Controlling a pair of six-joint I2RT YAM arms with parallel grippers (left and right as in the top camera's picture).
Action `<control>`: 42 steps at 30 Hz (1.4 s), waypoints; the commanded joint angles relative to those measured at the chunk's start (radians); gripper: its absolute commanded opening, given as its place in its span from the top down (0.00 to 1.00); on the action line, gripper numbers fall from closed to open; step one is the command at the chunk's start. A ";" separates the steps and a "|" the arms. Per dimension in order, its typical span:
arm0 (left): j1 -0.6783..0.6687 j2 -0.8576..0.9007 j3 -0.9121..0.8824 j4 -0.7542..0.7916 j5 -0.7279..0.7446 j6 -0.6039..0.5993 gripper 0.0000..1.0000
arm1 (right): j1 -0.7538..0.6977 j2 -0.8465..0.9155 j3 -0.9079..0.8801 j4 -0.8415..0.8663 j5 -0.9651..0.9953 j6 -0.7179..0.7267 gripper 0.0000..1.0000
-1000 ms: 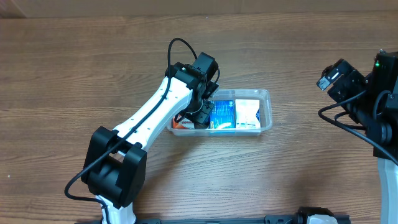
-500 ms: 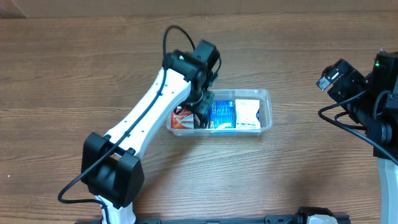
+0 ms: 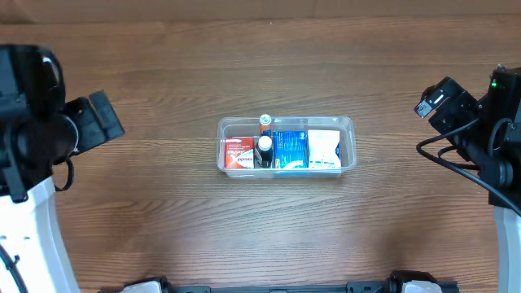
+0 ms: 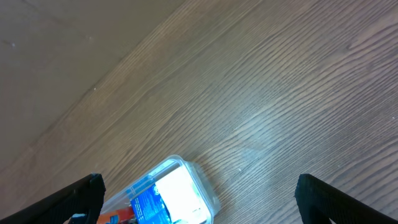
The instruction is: Pack container
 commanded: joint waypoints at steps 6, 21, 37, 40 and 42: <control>0.008 0.034 0.010 0.004 0.049 -0.035 0.00 | -0.003 -0.003 0.005 0.002 0.009 0.004 0.00; 0.008 0.034 0.010 0.004 0.049 -0.035 0.00 | -0.003 -0.727 -0.554 0.272 0.019 -0.349 0.00; 0.008 0.034 0.010 0.004 0.049 -0.035 0.00 | -0.003 -1.181 -1.306 0.554 -0.029 -0.342 0.00; 0.008 0.034 0.010 0.004 0.049 -0.035 0.00 | -0.003 -1.180 -1.345 0.574 -0.055 -0.337 0.00; 0.008 0.034 0.010 0.004 0.049 -0.035 0.00 | -0.003 -1.180 -1.360 0.573 -0.055 -0.338 0.00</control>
